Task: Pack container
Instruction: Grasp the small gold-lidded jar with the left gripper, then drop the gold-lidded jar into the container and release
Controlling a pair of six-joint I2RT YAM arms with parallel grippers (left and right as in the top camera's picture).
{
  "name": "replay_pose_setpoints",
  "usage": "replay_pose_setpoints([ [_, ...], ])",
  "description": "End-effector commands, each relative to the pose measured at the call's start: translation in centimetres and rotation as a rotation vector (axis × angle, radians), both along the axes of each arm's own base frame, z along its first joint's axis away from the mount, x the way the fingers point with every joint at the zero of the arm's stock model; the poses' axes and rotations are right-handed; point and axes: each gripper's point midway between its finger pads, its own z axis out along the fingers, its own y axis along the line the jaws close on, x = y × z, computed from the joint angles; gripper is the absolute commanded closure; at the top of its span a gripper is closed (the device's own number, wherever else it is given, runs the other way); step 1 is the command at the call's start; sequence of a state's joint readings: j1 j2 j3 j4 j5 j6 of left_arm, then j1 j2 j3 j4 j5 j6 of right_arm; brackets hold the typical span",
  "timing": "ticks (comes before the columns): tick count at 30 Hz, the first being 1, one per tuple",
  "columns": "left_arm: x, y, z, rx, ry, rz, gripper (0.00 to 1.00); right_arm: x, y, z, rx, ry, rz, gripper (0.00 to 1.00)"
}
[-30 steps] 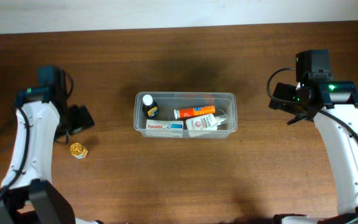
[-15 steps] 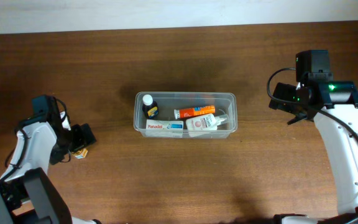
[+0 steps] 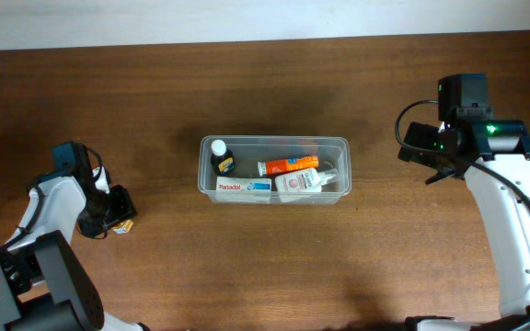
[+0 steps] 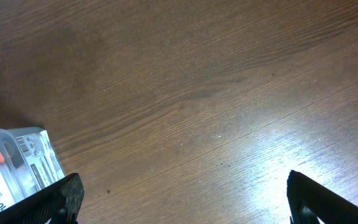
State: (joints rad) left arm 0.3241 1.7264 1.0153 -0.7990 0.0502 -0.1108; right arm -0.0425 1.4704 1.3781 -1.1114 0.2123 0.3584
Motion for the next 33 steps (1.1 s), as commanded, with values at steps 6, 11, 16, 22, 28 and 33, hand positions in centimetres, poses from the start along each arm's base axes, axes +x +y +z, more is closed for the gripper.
replay_pose_setpoints([
  [6, -0.2, -0.3, -0.4, -0.022, 0.007, -0.004, 0.51, 0.3, -0.3, 0.4, -0.011, -0.01, -0.001, 0.03],
  [11, 0.4, -0.5, -0.1, -0.036, -0.014, 0.009, 0.59, 0.2, -0.3, 0.4, -0.011, -0.009, -0.001, 0.03],
  [16, 2.7, -1.5, 2.1, -0.034, -0.092, -0.037, 0.61, 0.2, -0.3, 0.4, -0.011, -0.009, -0.001, 0.03],
  [22, 7.8, -4.8, 8.4, 0.009, -0.284, -0.169, 0.64, 0.2, -0.3, 0.4, -0.011, -0.009, -0.002, 0.03],
  [28, 12.2, -11.3, 16.2, 0.025, -0.502, -0.363, 0.7, 0.3, -0.3, 0.4, -0.011, -0.012, -0.002, 0.03],
  [33, 13.6, -18.3, 20.1, 0.014, -0.635, -0.543, 0.7, 0.3, -0.3, 0.4, -0.011, -0.012, -0.002, 0.04],
])
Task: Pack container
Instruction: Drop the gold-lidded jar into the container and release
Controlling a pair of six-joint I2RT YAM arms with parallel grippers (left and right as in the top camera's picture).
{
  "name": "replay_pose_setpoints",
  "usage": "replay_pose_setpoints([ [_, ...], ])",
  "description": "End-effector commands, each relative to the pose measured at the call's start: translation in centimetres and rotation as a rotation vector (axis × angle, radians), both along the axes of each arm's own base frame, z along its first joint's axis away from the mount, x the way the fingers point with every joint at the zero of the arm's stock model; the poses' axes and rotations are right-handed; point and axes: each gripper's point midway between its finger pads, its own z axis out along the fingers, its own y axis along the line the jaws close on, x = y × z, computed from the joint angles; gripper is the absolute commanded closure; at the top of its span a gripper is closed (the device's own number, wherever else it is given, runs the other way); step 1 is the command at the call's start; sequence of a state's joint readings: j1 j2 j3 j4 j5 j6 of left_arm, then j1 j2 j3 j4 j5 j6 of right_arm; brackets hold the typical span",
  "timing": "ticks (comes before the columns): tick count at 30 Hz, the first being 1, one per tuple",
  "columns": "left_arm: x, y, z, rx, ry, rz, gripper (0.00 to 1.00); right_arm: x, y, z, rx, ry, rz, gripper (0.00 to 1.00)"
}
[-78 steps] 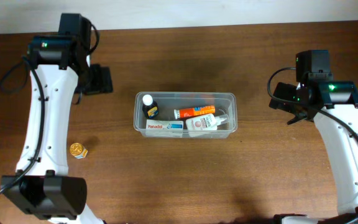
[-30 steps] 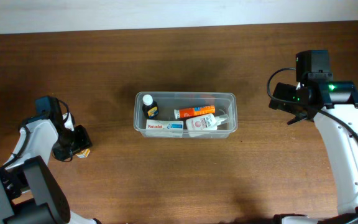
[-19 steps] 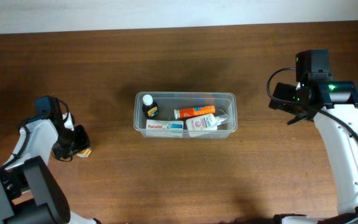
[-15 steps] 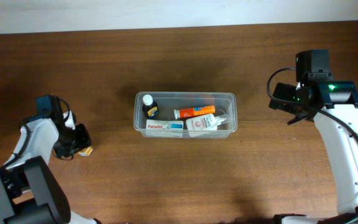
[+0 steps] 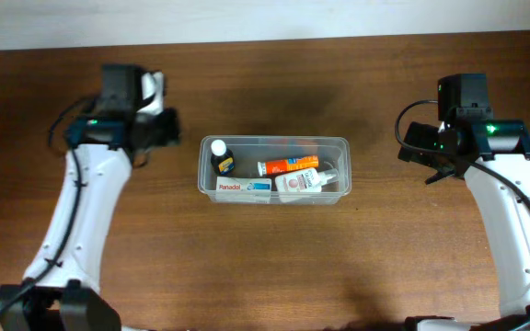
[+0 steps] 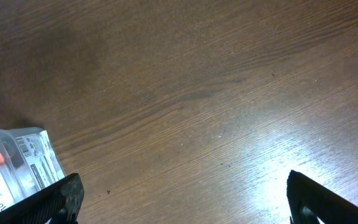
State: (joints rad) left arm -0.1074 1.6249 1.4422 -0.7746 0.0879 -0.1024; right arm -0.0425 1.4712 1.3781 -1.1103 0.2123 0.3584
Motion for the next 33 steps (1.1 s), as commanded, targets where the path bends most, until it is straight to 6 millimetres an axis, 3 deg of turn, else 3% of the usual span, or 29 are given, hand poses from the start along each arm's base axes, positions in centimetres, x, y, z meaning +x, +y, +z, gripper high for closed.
replay_pose_setpoints([
  [1, 0.1, -4.6, 2.7, 0.0, -0.092, -0.13, 0.7, 0.3, -0.3, 0.4, -0.011, -0.012, -0.002, 0.03],
  [6, -0.6, -9.7, 2.2, 0.023, -0.109, -0.274, 0.7, 0.3, -0.3, 0.4, -0.011, -0.012, -0.001, 0.03],
  [9, -1.0, -11.4, 0.2, 0.044, -0.063, -0.328, 0.7, 0.3, -0.3, 0.4, -0.011, -0.012, -0.002, 0.03],
  [10, -1.0, -11.6, -1.2, 0.051, -0.027, -0.335, 0.7, 0.3, -0.3, 0.4, -0.011, -0.011, -0.002, 0.03],
  [17, -1.0, -11.7, -5.8, 0.075, 0.09, -0.338, 0.7, 0.2, -0.3, 0.4, -0.011, -0.01, -0.002, 0.03],
  [23, -1.0, -11.7, -7.6, 0.084, 0.133, -0.34, 0.69, 0.3, -0.3, 0.4, -0.011, -0.011, -0.001, 0.03],
  [25, -1.0, -11.7, -7.7, 0.084, 0.136, -0.34, 0.55, 0.3, -0.3, 0.4, -0.011, -0.011, -0.001, 0.03],
  [33, -0.9, -11.7, -7.7, 0.084, 0.132, -0.339, 0.25, 0.3, -0.3, 0.4, -0.011, -0.011, -0.001, 0.03],
])
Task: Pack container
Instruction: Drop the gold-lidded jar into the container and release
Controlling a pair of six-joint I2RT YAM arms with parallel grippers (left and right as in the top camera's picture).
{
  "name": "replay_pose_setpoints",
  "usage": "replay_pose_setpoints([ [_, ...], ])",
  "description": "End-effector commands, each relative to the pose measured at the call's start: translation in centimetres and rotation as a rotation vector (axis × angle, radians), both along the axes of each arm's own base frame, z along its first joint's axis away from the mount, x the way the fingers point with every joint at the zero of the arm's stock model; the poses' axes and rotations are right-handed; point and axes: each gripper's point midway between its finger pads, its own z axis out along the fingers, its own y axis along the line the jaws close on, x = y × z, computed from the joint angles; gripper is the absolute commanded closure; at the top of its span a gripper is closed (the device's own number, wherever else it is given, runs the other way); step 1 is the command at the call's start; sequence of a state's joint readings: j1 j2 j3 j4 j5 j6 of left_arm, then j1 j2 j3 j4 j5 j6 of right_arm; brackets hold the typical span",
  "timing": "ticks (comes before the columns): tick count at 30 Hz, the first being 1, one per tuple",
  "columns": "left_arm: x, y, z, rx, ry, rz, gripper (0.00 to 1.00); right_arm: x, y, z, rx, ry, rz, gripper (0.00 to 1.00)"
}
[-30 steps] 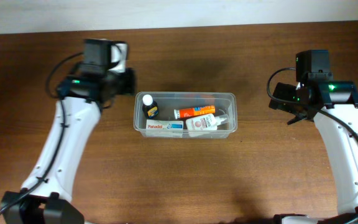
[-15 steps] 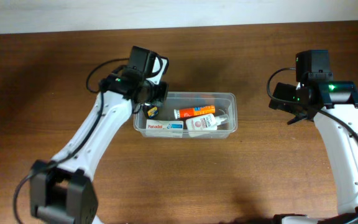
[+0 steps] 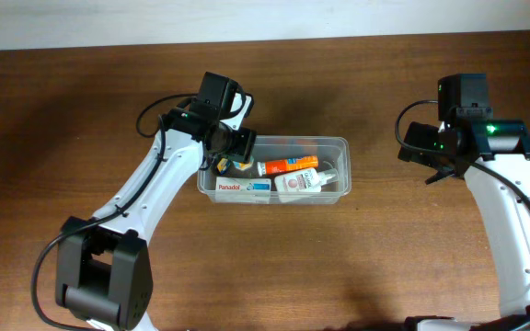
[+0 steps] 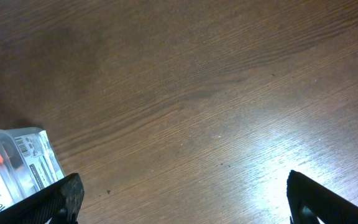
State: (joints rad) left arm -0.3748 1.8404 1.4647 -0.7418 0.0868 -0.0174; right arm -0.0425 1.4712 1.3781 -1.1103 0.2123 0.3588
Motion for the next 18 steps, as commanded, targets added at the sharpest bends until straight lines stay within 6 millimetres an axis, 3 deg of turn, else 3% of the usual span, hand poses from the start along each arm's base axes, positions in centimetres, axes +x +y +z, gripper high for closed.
replay_pose_setpoints([
  [1, 0.3, 0.0, 0.1, 0.003, -0.007, 0.0, 0.21, 0.2, -0.3, 0.4, -0.011, -0.01, -0.001, 0.03],
  [5, 0.7, -0.1, 1.0, -0.004, -0.03, -0.004, 0.13, 0.3, -0.3, 0.4, -0.011, -0.011, -0.001, 0.03],
  [11, 3.1, 0.0, 6.0, -0.042, -0.152, 0.012, 0.13, 1.3, 0.1, 0.8, -0.013, -0.05, 0.043, 0.03],
  [15, 5.3, 2.8, 9.5, -0.051, -0.239, 0.085, 0.13, 3.6, 2.3, 1.8, -0.022, -0.125, 0.204, 0.02],
  [18, 7.0, 6.2, 11.0, -0.043, -0.284, 0.165, 0.01, 5.6, 4.0, 3.0, -0.047, -0.208, 0.284, 0.02],
])
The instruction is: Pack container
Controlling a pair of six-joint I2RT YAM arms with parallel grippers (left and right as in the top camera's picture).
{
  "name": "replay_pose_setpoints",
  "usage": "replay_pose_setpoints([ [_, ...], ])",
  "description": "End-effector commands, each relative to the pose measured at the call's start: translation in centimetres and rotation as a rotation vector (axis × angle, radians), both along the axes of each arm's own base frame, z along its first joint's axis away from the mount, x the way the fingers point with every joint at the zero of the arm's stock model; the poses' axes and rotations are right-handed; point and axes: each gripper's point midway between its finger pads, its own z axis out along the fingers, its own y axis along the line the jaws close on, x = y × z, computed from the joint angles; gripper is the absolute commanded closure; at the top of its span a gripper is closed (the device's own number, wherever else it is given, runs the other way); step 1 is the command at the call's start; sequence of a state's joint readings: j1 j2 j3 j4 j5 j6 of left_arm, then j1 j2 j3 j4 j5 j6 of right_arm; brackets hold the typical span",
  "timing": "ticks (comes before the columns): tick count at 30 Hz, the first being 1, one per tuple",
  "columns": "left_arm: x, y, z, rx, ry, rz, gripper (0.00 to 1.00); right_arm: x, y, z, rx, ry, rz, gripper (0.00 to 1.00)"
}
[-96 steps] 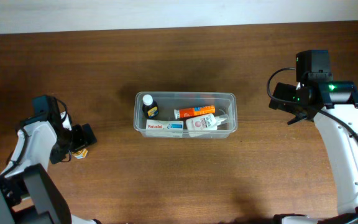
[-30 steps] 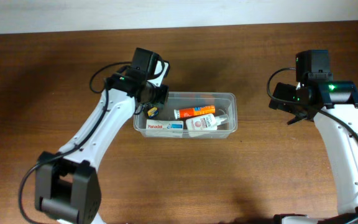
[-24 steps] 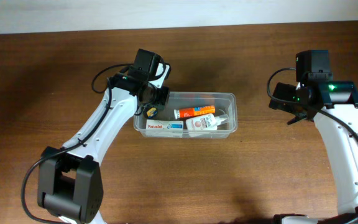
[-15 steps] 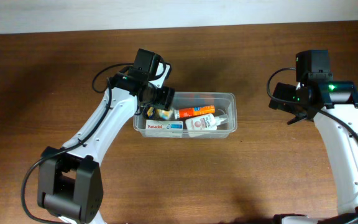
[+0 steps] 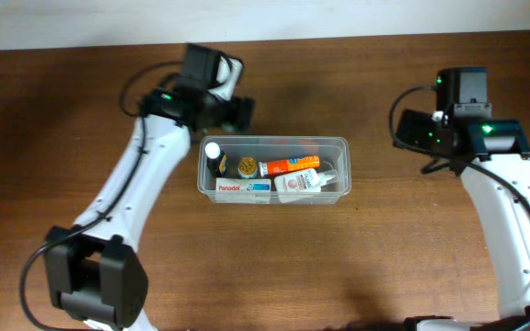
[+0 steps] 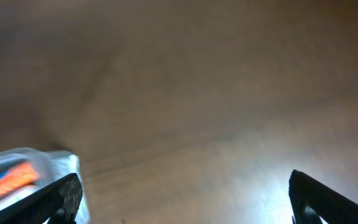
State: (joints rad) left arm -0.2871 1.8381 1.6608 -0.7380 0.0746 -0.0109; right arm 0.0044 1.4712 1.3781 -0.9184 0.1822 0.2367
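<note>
The clear plastic container sits mid-table. It holds a dark bottle with a white cap, a small round gold item, an orange tube, a Panadol box and a white pack. My left gripper hovers just behind the container's back left corner, apparently open with nothing in it. To the container's right, my right gripper stands wide open over bare wood. The container's corner shows blurred at the left of the right wrist view.
The brown wooden table ends at a pale wall strip along the back. The left arm stretches diagonally from the front left toward the container. The right arm runs down the right side.
My left gripper has moved from over the container's left end to just behind it. A round gold item now lies inside beside the dark bottle. My right gripper has shifted slightly; its view is blurred.
My left gripper was first at the far left of the table, at a small orange-yellow item. Then it was up left of the container, then over the container's left end. Now it is behind the container, with a gold item inside. My right gripper stayed open, empty.
</note>
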Motion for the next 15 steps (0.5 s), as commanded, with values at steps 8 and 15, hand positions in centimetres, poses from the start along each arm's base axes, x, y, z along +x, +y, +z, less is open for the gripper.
replay_pose_setpoints([
  [8, 3.2, 12.5, 3.8, -0.014, -0.106, 0.292, 0.01, 4.8, 3.5, 3.4, -0.021, -0.213, 0.145, 0.02],
  [15, 2.9, 15.7, 3.6, 0.011, -0.096, 0.333, 0.01, 6.2, 3.5, 5.0, -0.023, -0.303, 0.142, 0.02],
])
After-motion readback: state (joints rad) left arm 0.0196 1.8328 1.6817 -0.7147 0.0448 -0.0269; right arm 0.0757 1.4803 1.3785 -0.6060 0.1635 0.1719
